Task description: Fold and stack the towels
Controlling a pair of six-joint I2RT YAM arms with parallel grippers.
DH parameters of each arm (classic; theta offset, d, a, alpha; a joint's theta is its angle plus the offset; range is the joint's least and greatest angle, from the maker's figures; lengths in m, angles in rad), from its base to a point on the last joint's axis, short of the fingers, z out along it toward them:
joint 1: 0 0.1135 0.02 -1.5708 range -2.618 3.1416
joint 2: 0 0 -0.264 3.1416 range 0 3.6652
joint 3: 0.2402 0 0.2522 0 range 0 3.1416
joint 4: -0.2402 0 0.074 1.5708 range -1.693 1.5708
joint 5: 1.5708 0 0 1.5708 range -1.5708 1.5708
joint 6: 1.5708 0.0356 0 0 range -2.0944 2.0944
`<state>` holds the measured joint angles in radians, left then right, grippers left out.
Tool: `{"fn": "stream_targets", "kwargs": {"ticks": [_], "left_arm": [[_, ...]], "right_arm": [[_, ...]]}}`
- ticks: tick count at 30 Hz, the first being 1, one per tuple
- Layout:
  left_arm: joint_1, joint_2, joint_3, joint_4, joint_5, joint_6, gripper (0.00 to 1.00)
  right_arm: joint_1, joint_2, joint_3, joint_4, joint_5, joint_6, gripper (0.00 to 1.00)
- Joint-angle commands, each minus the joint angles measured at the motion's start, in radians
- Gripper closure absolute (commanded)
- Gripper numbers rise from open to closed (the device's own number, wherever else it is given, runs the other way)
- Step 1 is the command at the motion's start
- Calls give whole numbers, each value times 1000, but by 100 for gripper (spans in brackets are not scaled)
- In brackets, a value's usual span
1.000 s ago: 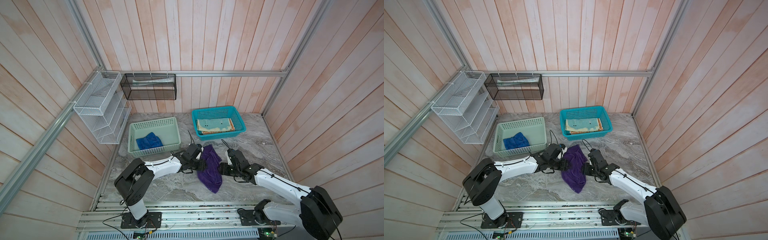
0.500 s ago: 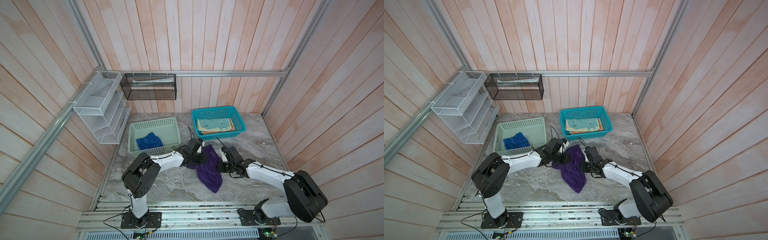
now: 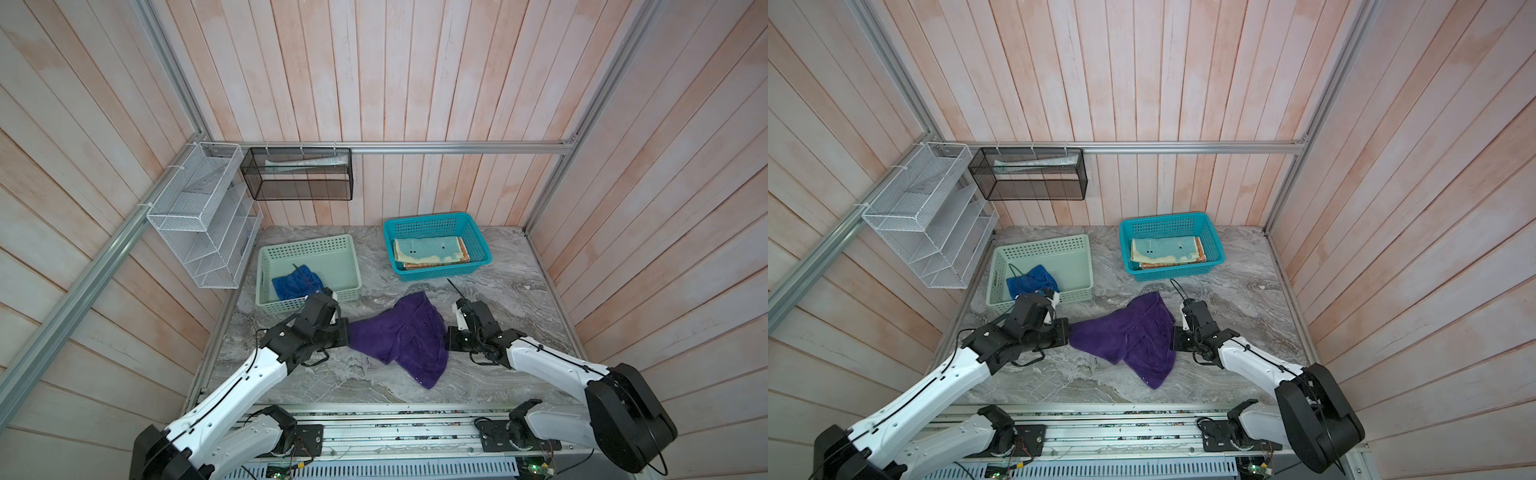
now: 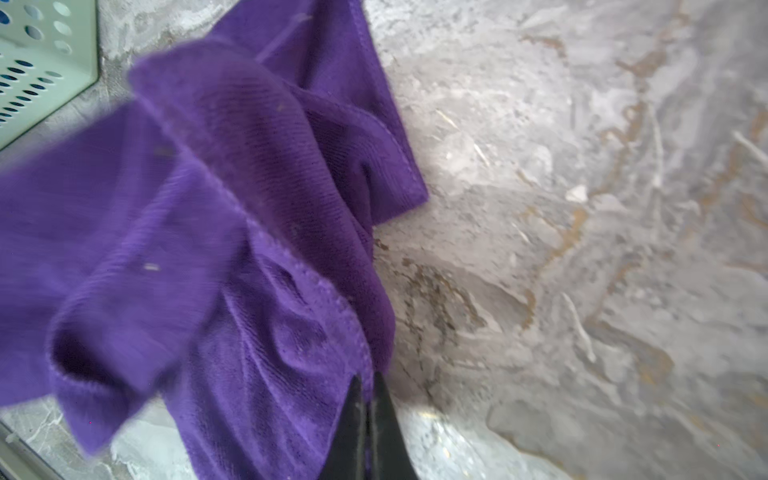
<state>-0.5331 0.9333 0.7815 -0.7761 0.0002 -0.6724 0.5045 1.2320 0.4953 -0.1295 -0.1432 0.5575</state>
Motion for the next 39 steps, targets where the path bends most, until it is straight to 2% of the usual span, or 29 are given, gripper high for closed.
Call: {"fn": "stream_targets", "kwargs": {"ticks": [1, 6, 13, 15, 17, 22, 25, 26, 30, 33, 36, 37, 39], "left_arm": [[41, -95, 17, -267, -197, -159, 100], [137, -119, 24, -276, -220, -185, 100], [154, -114, 72, -229, -287, -200, 100], [154, -106, 84, -199, -280, -165, 76], [154, -82, 100, -166, -248, -120, 68], [149, 33, 130, -69, -120, -19, 65], [88, 100, 112, 61, -41, 11, 65], [55, 132, 105, 118, -25, 18, 65], [-54, 321, 115, 307, 104, 86, 65], [-119, 532, 193, 329, 179, 151, 65], [-130, 722, 266, 321, 276, 183, 65], [-130, 760, 279, 325, 294, 187, 65], [-131, 816, 283, 357, 321, 187, 65]], "right_arm": [[-14, -35, -34, -16, 38, 23, 100], [-32, -75, -42, -57, 63, 29, 100], [-82, -139, -57, -68, 80, 21, 100], [-99, -144, -61, -36, 59, 10, 100], [-116, -131, -51, -14, 27, -5, 100], [-140, -33, 44, -23, 9, -88, 100], [-159, 65, 151, -56, -13, -152, 100], [-162, 104, 196, -76, -26, -180, 98], [-165, 218, 333, -173, 2, -207, 69], [-166, 190, 312, -174, 21, -172, 60], [-166, 127, 250, -170, 9, -123, 58], [-165, 107, 226, -167, -11, -102, 60], [-139, 63, 160, -126, -74, -45, 71]]}}
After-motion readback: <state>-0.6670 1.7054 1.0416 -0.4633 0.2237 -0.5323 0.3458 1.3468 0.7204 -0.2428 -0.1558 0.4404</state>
